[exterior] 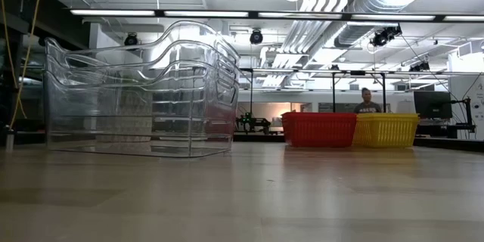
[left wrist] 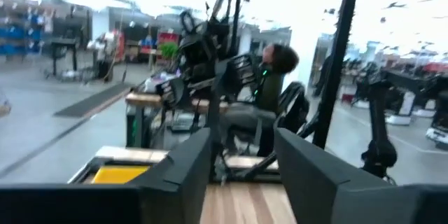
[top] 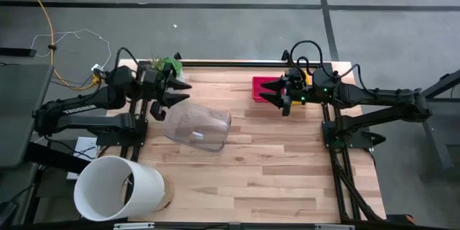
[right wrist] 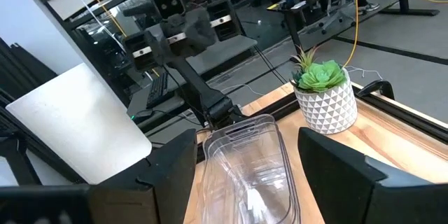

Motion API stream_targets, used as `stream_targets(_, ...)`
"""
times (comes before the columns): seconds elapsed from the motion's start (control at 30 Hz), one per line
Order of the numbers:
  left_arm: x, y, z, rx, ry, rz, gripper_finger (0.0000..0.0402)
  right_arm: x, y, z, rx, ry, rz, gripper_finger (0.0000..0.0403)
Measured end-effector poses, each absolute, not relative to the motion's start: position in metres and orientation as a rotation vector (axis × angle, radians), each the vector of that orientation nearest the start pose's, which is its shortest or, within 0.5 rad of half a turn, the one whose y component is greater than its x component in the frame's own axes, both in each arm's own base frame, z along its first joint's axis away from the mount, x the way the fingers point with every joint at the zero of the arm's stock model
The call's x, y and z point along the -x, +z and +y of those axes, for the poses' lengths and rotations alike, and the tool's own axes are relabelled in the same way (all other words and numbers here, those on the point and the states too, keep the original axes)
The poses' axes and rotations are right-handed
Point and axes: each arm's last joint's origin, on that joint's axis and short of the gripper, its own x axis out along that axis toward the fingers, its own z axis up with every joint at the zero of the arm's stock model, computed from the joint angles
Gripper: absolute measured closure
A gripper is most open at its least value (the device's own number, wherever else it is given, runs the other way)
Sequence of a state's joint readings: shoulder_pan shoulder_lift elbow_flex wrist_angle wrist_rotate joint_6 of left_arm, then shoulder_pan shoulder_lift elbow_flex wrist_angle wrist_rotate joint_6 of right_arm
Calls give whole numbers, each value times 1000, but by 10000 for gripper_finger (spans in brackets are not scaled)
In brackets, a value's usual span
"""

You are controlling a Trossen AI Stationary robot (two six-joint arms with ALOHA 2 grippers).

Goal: Stack baskets by color
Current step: Return to Home Position

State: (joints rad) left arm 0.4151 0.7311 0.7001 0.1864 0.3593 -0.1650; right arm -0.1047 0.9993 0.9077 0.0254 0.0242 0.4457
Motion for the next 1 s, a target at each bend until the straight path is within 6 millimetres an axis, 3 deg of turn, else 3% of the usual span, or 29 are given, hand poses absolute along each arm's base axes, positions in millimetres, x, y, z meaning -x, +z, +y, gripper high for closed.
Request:
stream_targets(0.27,-159,339,44,76,-39,-283,390,-222,356,-24,-447,-141,36,167)
stream_targets(0.57,-161,325,36,112,0,-376,400,-222,356,-24,-447,-141,37,167)
stream_targets(1.0,-160,329,31,97,-12,-423,401,-222,356,-24,-447,-140,37,167)
